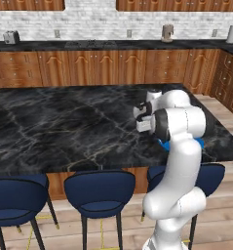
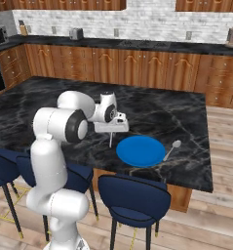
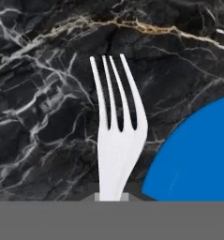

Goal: Take the fork and place it on the left side of the plate. Then take the spoon and place it on the right side of the plate. Make sure they're directly next to the plate.

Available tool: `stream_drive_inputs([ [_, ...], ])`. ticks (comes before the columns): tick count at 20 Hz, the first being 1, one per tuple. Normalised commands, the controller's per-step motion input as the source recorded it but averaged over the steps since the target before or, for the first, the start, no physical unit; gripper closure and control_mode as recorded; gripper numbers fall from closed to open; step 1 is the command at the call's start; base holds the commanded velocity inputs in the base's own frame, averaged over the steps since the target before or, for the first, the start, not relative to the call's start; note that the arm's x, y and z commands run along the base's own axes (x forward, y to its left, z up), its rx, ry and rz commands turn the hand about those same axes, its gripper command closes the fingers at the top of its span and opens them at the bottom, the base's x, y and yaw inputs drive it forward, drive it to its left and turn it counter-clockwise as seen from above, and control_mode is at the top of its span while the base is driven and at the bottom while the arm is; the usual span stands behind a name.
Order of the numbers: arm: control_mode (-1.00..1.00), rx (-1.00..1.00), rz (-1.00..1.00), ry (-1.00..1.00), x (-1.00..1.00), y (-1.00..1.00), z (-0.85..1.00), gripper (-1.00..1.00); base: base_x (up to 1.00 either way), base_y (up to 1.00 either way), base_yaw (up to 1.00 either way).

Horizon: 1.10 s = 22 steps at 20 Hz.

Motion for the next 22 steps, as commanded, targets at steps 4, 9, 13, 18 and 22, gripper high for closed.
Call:
stream_drive_inputs([
  [4, -1.0, -0.03, -0.01, 0.01, 0.01, -0.12, -0.34, 1.0, 0.0, 0.0, 0.0],
  [9, -1.0, -0.05, -0.08, 0.02, 0.02, 0.0, -0.28, 1.0, 0.0, 0.0, 0.0],
  [13, -1.0, -0.08, -0.09, 0.01, 0.0, 0.0, -0.43, 1.0, 0.0, 0.0, 0.0],
  [18, -1.0, -0.05, -0.05, 0.0, 0.15, 0.0, -0.3, 1.0, 0.0, 0.0, 0.0],
  [22, -1.0, -0.03, 0.0, 0.0, 0.41, -0.02, -0.2, 1.0, 0.0, 0.0, 0.0],
])
